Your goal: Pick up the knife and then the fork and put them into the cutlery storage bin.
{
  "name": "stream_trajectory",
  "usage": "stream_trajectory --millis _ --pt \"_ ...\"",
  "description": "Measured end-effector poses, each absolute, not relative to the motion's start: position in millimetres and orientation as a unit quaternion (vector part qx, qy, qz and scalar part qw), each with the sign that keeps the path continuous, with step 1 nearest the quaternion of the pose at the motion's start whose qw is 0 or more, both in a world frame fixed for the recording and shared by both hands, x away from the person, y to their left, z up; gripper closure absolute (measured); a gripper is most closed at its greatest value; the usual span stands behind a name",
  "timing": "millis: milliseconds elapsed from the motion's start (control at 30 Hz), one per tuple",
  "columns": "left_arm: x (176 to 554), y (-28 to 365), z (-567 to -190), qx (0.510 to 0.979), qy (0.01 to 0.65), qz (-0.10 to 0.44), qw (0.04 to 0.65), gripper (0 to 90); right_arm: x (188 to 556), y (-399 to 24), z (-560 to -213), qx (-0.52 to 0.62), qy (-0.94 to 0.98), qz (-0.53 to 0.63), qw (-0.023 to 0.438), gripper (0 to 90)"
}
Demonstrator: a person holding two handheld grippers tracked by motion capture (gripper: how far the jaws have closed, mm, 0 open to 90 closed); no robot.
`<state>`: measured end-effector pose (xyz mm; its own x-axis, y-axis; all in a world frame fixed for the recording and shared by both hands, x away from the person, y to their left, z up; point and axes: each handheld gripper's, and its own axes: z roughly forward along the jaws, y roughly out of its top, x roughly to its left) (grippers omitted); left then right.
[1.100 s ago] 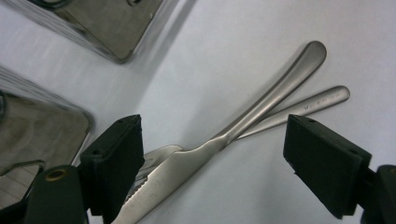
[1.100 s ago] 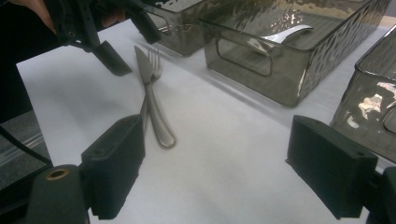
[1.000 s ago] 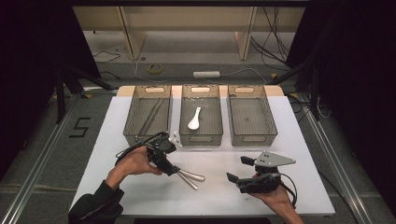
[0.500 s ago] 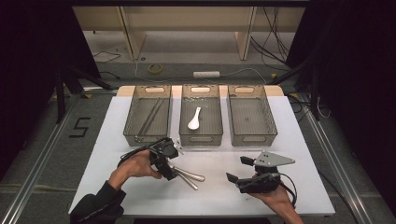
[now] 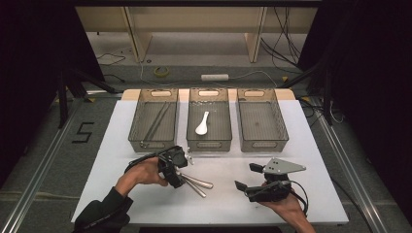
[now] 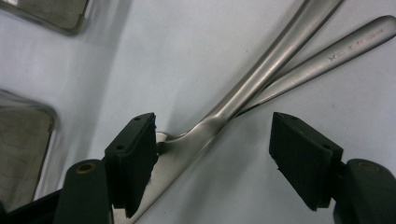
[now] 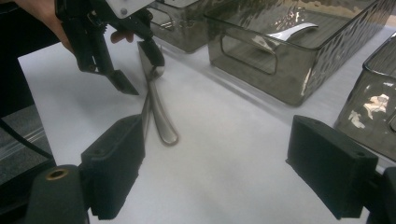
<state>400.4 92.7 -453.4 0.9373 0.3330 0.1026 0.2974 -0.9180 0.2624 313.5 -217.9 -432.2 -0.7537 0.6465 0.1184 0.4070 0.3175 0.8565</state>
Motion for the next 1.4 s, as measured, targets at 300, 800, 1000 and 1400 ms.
stream_trajectory --millis 300,800,1000,1400 --pt "402 86 -459 0.981 0.141 0.074 0.111 38.5 314 -216 -433 0.328 0.804 0.48 0.123 19.9" --pt "398 82 -459 0.989 0.081 0.079 0.094 55.3 314 -216 -433 0.326 0.807 0.477 0.121 19.9" --pt "397 82 -458 0.99 0.058 0.094 0.083 61.1 314 -215 -434 0.326 0.807 0.477 0.121 19.9" --pt "401 84 -457 0.993 0.039 0.083 0.076 67.2 314 -214 -434 0.326 0.809 0.473 0.12 19.9"
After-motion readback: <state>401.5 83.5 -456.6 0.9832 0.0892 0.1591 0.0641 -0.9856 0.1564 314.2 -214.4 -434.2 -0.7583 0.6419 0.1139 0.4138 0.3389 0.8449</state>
